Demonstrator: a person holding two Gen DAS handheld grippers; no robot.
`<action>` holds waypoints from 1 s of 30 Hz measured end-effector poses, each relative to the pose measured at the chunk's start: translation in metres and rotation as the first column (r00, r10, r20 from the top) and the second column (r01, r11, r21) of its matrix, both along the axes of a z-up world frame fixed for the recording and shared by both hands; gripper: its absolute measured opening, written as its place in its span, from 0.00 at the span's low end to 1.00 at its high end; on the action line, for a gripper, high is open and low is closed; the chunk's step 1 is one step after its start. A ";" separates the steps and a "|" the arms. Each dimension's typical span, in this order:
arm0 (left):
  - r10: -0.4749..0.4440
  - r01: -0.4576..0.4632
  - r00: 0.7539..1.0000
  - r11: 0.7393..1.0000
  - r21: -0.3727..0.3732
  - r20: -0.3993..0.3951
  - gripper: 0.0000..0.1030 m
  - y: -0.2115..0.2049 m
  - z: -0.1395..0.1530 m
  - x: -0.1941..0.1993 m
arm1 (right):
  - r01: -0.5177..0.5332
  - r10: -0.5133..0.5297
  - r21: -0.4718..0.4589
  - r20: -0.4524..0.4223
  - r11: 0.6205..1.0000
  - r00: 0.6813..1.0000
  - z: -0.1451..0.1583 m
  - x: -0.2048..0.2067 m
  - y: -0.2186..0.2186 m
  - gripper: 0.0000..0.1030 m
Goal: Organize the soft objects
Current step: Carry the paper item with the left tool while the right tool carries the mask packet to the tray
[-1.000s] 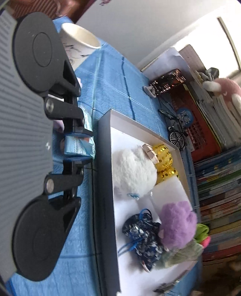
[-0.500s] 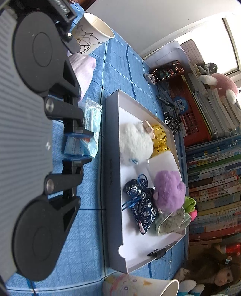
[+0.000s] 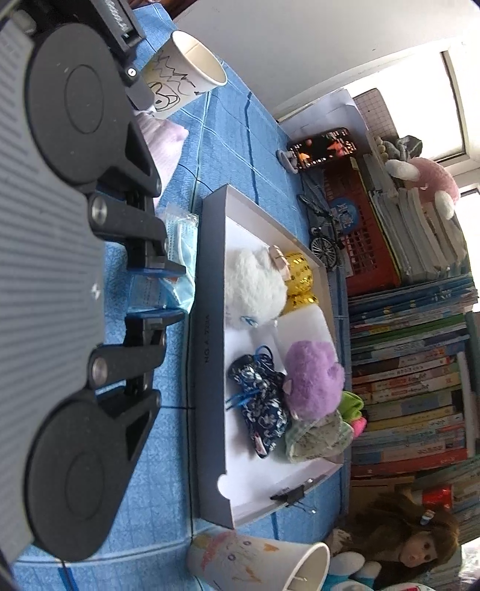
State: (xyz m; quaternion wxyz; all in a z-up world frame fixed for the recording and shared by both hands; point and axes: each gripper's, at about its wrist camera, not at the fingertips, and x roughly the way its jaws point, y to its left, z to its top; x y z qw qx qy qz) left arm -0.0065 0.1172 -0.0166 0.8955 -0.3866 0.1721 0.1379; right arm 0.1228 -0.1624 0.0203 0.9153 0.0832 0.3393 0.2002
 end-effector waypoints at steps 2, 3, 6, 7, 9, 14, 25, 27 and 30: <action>-0.010 0.009 1.000 0.999 0.038 0.018 0.31 -0.006 0.004 -0.003 | 0.014 -0.014 -0.004 0.012 1.000 1.000 0.002 -0.002 -0.003 0.20; -0.017 0.015 1.000 0.998 0.058 0.026 0.31 -0.009 0.007 -0.004 | 0.018 -0.018 -0.004 0.015 1.000 1.000 0.003 -0.002 -0.005 0.20; -0.033 0.026 0.998 0.992 0.124 0.058 0.31 -0.018 0.016 -0.006 | 0.041 -0.041 -0.005 0.023 0.999 0.999 0.005 -0.003 -0.014 0.20; -0.044 0.033 0.997 0.988 0.150 0.069 0.32 -0.022 0.019 -0.005 | 0.049 -0.048 -0.006 0.027 0.999 0.998 0.006 -0.003 -0.016 0.20; -0.071 0.052 0.994 0.977 0.207 0.088 0.32 -0.029 0.027 -0.003 | 0.068 -0.067 -0.011 0.039 0.998 0.997 0.007 -0.004 -0.022 0.20; -0.182 0.152 0.980 0.946 0.288 0.083 0.32 -0.043 0.042 0.020 | 0.116 -0.116 -0.004 0.057 0.993 0.992 0.012 -0.003 -0.037 0.20; -0.292 0.266 0.956 0.906 0.330 0.031 0.32 -0.067 0.062 0.082 | 0.205 -0.199 -0.027 0.142 0.978 0.970 0.029 0.010 -0.055 0.20; -0.297 0.274 0.955 0.899 0.341 0.015 0.32 -0.072 0.063 0.094 | 0.221 -0.213 -0.037 0.156 0.975 0.965 0.030 0.015 -0.055 0.20; -0.303 0.287 0.953 0.880 0.378 -0.017 0.32 -0.080 0.065 0.115 | 0.241 -0.228 -0.060 0.172 0.969 0.958 0.028 0.023 -0.053 0.20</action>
